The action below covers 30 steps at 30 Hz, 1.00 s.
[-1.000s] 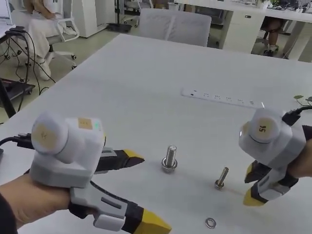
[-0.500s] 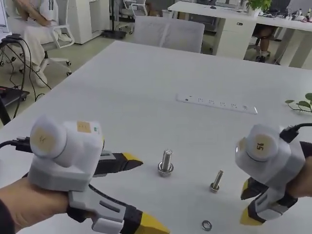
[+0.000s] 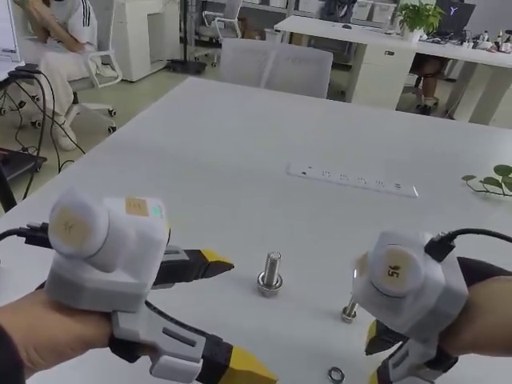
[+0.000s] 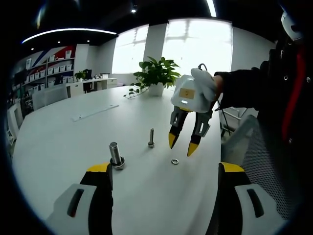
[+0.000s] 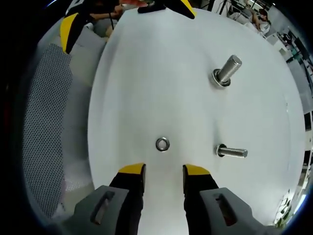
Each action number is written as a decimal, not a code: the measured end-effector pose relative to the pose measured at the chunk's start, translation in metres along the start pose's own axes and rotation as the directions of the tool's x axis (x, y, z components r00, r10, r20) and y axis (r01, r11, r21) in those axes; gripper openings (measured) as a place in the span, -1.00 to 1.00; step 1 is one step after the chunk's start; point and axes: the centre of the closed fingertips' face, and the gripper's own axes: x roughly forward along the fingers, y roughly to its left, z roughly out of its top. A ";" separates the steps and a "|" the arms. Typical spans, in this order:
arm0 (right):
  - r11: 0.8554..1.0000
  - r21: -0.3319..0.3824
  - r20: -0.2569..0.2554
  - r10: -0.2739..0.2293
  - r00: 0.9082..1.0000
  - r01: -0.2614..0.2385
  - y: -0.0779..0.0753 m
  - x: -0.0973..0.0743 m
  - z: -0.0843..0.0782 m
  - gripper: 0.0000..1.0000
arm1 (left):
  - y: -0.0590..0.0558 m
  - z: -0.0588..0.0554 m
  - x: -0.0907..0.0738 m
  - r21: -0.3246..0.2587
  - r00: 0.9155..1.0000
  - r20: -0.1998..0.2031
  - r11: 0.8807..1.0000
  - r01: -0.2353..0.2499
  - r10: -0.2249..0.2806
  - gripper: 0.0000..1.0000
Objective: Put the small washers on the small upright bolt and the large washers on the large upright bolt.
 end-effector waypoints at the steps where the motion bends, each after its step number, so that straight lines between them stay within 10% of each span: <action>1: 1.000 -0.005 0.002 0.005 1.000 -0.005 0.002 0.001 0.003 -0.37 | 0.000 0.000 -0.001 0.001 1.000 0.001 1.000 -0.002 0.002 0.78; 30: 0.996 -0.092 -0.010 0.007 1.000 -0.008 0.003 0.015 0.021 -0.62 | 0.005 0.003 -0.010 -0.011 0.999 0.028 0.999 -0.037 0.037 0.77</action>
